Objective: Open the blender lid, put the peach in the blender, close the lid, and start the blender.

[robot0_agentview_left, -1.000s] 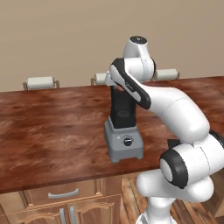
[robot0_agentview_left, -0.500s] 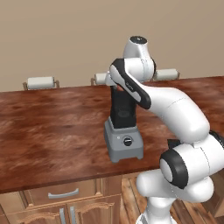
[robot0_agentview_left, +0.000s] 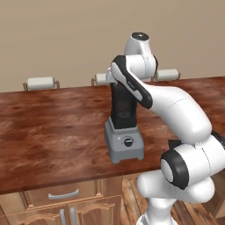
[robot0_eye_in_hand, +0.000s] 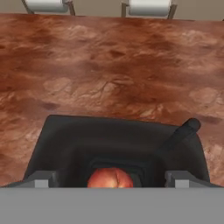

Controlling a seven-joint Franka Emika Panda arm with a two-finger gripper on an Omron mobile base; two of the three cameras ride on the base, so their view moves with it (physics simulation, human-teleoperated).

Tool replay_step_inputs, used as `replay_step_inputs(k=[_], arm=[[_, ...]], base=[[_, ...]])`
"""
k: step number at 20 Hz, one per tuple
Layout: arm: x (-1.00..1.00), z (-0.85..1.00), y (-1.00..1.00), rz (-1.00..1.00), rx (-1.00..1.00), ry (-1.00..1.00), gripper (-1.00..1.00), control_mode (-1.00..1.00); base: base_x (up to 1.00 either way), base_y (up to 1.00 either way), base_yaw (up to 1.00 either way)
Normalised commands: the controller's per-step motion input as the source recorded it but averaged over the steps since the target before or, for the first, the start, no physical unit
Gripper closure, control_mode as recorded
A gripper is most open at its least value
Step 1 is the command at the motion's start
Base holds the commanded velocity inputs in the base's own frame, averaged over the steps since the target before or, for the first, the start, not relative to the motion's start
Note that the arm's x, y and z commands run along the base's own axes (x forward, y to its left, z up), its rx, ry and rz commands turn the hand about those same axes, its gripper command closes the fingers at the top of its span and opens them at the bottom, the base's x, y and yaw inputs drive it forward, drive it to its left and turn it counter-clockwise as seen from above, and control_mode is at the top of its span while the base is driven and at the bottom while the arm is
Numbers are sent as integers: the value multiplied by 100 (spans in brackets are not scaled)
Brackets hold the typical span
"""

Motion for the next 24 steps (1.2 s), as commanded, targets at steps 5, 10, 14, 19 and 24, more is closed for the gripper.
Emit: replay_step_inputs(k=[5, 10, 14, 19, 24], arm=[[8, 2, 0, 0, 0, 6, -100, -100], [3, -19, 0, 0, 0, 3, -100, -100], [-26, 0, -6, 0, 0, -1, -100, -100], [-67, 0, -27, 0, 0, -15, -100, -100], [-78, 2, -43, -2, 0, -23, -100, -100]], base=[[0, 0, 0], [0, 0, 0], [0, 0, 0], [0, 0, 0], [0, 0, 0]])
